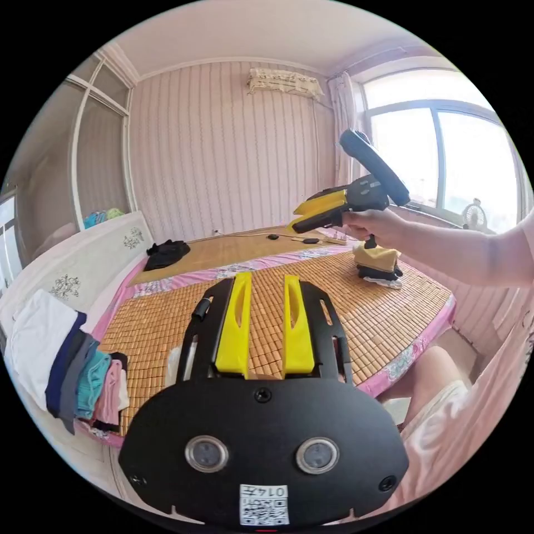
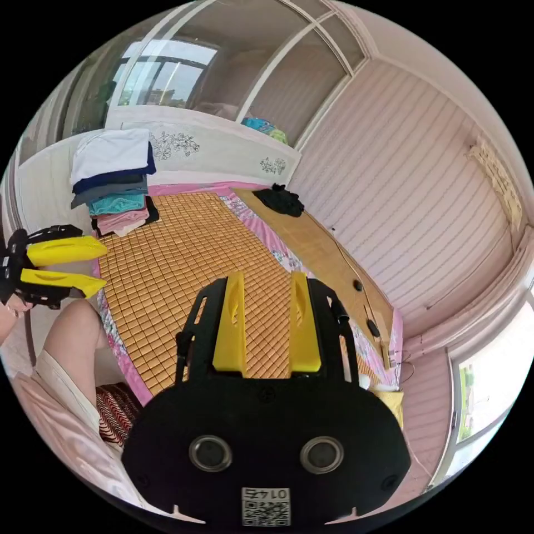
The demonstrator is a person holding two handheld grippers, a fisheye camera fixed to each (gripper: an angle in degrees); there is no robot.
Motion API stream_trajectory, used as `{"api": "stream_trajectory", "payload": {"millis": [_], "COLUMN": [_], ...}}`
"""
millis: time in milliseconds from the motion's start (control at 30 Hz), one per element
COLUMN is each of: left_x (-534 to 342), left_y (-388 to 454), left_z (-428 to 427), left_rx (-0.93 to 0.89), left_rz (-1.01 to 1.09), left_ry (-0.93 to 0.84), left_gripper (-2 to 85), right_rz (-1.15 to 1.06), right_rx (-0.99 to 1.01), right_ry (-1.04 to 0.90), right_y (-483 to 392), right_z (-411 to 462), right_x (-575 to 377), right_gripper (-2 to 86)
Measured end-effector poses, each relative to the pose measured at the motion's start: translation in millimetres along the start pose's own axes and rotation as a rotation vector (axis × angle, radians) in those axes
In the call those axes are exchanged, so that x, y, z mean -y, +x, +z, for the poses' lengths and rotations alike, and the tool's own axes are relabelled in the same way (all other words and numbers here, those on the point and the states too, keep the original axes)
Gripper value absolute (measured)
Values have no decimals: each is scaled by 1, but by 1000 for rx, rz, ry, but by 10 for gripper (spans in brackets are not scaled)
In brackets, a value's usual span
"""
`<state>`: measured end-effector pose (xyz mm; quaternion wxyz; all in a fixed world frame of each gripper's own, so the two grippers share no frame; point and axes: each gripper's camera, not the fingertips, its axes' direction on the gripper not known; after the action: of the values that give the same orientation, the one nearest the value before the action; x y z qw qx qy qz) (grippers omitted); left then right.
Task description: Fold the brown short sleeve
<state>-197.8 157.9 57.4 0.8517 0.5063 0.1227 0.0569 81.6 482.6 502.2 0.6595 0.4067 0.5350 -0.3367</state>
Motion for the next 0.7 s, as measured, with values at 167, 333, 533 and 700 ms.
{"api": "stream_trajectory", "payload": {"millis": [167, 333, 533, 700], "left_x": [42, 87, 139, 167], "left_y": [59, 133, 212, 258], "left_z": [128, 285, 458, 574], "left_rx": [-237, -466, -630, -682], "left_rz": [-12, 1, 2, -101], "left_ry": [-60, -165, -366, -499], "left_gripper": [93, 101, 115, 138], "right_rz": [231, 397, 687, 813], "right_rx": [-55, -77, -123, -50], "right_ry": [-232, -475, -428, -351], "right_y": [101, 183, 252, 272], "right_z": [61, 113, 144, 201], "right_x": [-173, -337, -465, -514], "right_gripper": [120, 119, 110, 97]}}
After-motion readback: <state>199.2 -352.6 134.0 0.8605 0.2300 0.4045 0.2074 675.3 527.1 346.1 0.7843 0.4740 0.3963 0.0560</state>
